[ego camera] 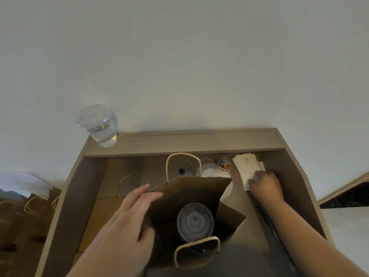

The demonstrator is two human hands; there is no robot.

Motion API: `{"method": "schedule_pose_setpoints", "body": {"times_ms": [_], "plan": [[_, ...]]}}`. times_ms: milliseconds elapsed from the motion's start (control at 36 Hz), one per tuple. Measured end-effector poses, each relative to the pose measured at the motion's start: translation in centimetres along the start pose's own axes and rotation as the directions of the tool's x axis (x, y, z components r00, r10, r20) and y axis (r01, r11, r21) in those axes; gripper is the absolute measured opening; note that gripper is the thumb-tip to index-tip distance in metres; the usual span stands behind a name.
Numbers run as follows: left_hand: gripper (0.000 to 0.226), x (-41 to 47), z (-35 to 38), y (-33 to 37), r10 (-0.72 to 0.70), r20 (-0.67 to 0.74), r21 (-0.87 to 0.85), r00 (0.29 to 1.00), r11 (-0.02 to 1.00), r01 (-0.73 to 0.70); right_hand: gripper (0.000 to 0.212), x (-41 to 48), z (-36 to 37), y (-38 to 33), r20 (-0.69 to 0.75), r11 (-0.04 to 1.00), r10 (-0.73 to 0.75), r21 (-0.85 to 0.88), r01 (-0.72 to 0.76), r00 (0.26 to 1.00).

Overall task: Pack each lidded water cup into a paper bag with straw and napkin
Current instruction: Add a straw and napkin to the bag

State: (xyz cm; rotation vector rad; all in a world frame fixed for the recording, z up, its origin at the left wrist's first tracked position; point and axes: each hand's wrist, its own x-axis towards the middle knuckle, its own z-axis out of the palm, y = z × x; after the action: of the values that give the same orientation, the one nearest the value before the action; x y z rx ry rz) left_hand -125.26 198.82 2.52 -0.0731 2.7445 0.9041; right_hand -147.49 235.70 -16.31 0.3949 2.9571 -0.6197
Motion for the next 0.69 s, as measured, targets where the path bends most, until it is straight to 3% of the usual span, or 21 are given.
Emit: {"method": "schedule_pose_setpoints", "body": {"times_ms": [250,417,556,694], "plan": [[0.079,0.1,0.3,-0.5,0.033,-0.011,-0.03,0.999,0.999,-0.033,0.036,-0.1,0.4,-0.1,-0.035,0.999,0.015,-0.031,-0.016,0.999],[0.079,0.1,0.5,-0.7,0.053,-0.037,-0.029,0.998,0.998,-0.054,0.048,0.1,1.1,0.1,-0.08,0.999,0.032,-0.041,-0.035,0.996],[0.072,0.1,0.5,-0.5,0.052,-0.048,-0.034,0.998,0.998,-0.053,0.025,0.0,0.9,-0.4,-0.133,0.981,0.157,0.136,-0.139,0.979],[0.071,-0.1,0.3,-0.2,-0.007,-0.028,-0.033,1.0,0.999,0.006,0.021,-4.5,-2.3,-1.5,-0.23,0.879,0.171,0.474,-0.043,0.958]]}}
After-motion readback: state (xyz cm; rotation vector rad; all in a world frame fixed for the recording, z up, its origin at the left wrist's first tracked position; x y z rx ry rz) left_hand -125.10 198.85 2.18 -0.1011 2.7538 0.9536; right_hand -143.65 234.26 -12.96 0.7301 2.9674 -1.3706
